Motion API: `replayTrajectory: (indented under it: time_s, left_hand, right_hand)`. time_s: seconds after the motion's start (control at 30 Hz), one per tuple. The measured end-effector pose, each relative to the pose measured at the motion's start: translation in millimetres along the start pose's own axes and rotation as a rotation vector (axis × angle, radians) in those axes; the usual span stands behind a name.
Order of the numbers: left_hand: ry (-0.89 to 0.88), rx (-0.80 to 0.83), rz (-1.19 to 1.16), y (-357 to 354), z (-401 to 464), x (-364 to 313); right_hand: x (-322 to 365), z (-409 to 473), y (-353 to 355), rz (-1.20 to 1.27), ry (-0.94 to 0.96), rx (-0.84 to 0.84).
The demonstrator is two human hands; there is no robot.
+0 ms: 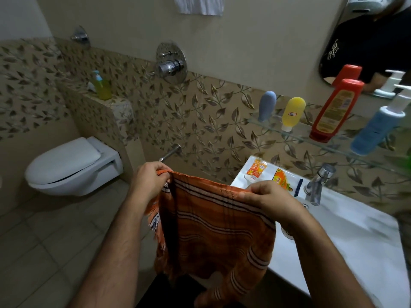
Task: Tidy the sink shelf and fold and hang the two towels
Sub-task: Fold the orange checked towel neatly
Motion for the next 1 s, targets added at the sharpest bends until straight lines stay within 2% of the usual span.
replayTrajectory:
  time_s: [0.07, 0.23, 0.4, 0.47, 0.6, 0.67, 0.77, 0.9, 1.0]
  left_hand:
    - [0.014, 0.029, -0.008, -3.4, 2.6, 2.6]
    - [0.085, 0.040, -0.210, -16.7, -8.0, 15.8]
    - [0.023, 0.025, -0.310, -23.1, -29.7, 21.2]
    - [-0.063, 0.142, -0.353, -19.0, -36.8, 13.8]
    - [-0.247, 0.508, -0.305, -26.4, -50.9, -11.7]
    - [-0.267, 0.586, -0.282, -35.8, -52.1, -17.4]
    - [-0.254, 0.480, -0.232, -38.9, -48.5, -18.0]
    - [-0.234, 0.304, -0.150, -28.6, -45.6, -22.3]
    - [-0.207, 0.269, -0.159, -20.0, -43.0, -21.7]
  right_hand:
    - [4.2, 3.7, -0.4, 0.079, 0.034, -0.061]
    - [6.0, 23.7, -12.9, 0.076, 0.113, -0.262]
    - [3.6, 42.0, -34.9, 0.074, 0.153, -0.203]
    - [3.3, 45.4, -42.0, 0.068, 0.182, -0.154]
    - [6.3, 47.5, -52.3, -0.023, 0.296, 0.041]
    - [6.8, 46.1, -52.3, -0.054, 0.318, 0.076]
    - [5.8, 41.1, -47.1, -0.117, 0.315, 0.104]
    - [-2.4, 35.7, -34.8, -0.350, 0.244, 0.142]
    - [-10.4, 30.3, -19.6, -0.443, 0.165, 0.168]
Point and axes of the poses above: each hand's wrist, its own z-axis towards the middle knuckle, its own y-axis out of the back of the hand, x = y × z, the point moved 2 cm from there along z, towards the middle knuckle, and after that the axes turned 8 degrees about y, right-handed, at the moved point
